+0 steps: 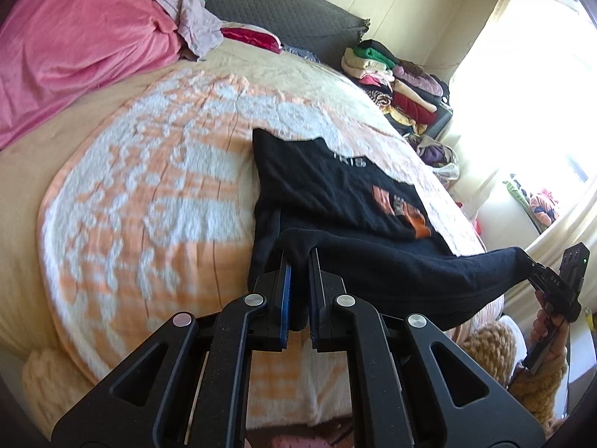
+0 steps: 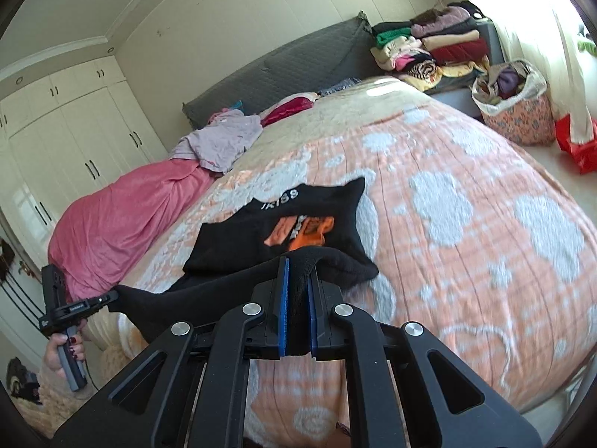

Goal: Fold small clothes
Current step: 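Lift the hem with both grippers, fold it over toward the collar, open both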

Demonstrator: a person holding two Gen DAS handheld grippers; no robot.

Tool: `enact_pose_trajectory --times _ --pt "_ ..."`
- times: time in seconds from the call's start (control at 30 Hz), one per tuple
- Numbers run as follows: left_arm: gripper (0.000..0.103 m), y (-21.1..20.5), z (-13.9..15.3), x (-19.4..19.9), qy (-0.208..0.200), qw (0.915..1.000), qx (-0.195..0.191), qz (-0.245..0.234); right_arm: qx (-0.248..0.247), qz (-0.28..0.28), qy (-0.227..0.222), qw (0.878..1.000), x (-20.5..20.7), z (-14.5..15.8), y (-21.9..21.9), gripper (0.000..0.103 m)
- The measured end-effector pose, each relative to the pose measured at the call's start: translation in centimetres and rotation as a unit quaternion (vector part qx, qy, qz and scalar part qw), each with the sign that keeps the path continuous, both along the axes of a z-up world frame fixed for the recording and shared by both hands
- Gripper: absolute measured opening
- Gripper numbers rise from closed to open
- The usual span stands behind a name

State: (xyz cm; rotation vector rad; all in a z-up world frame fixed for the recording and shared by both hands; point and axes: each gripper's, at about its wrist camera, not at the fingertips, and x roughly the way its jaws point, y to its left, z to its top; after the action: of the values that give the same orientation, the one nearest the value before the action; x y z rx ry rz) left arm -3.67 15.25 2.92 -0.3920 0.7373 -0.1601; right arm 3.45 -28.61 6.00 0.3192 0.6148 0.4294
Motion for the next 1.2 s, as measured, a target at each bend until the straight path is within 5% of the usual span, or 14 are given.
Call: enact_pose_trajectory --times 0.77,1.2 --pt "0.002 1.1 3.2 10.9 -0.015 0.9996 0.025 0.000 -0.069 -0.012 0.028 0.997 13.0 2.0 2.4 0.007" --pt "0.002 1.8 0.7 17.9 0.027 0.9984 0.050 0.007 -0.091 -0.019 0.098 0.991 21.7 -1.8 3.8 0.007"
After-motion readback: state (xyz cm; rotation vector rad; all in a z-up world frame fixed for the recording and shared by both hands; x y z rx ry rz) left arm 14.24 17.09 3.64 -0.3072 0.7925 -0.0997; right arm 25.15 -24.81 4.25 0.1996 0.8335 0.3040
